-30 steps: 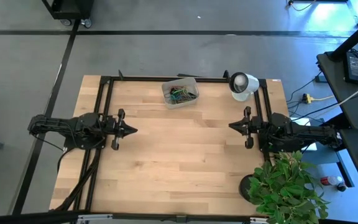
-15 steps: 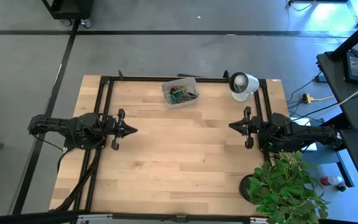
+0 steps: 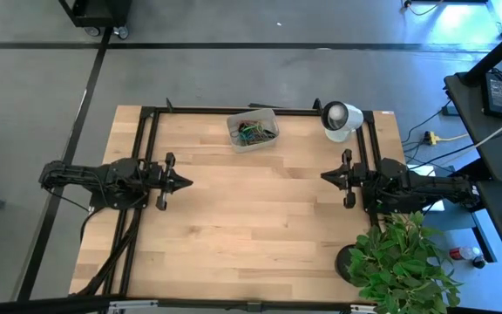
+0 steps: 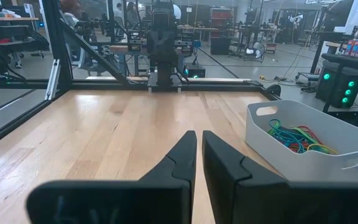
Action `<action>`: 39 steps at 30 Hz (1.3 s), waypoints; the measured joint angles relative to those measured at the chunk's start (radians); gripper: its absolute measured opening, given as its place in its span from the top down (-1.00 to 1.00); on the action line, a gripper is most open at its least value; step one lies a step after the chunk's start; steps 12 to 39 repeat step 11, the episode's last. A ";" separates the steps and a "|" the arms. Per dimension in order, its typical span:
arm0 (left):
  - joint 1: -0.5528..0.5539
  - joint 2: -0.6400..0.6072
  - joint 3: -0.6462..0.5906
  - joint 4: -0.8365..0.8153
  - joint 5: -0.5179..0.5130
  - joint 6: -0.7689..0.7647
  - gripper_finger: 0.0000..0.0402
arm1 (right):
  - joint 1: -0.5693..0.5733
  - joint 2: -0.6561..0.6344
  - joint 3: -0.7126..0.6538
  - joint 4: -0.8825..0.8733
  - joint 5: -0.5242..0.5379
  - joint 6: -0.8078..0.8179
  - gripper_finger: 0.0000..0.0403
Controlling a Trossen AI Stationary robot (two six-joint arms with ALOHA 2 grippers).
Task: Pick and place rubber bands into bin
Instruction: Return to Home Position
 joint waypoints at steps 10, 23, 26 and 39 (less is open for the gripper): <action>0.000 0.000 0.000 0.000 0.000 0.000 0.98 | 0.000 0.000 0.000 0.000 0.000 0.000 0.84; 0.000 0.000 0.000 0.000 0.000 0.000 0.98 | 0.000 0.000 0.000 0.000 0.000 0.000 0.84; 0.000 0.000 0.000 0.000 0.000 0.000 0.98 | 0.000 0.000 0.000 0.000 0.000 0.000 0.84; 0.000 0.000 0.000 0.000 0.000 0.000 0.98 | 0.000 0.000 0.000 0.000 0.000 0.000 0.84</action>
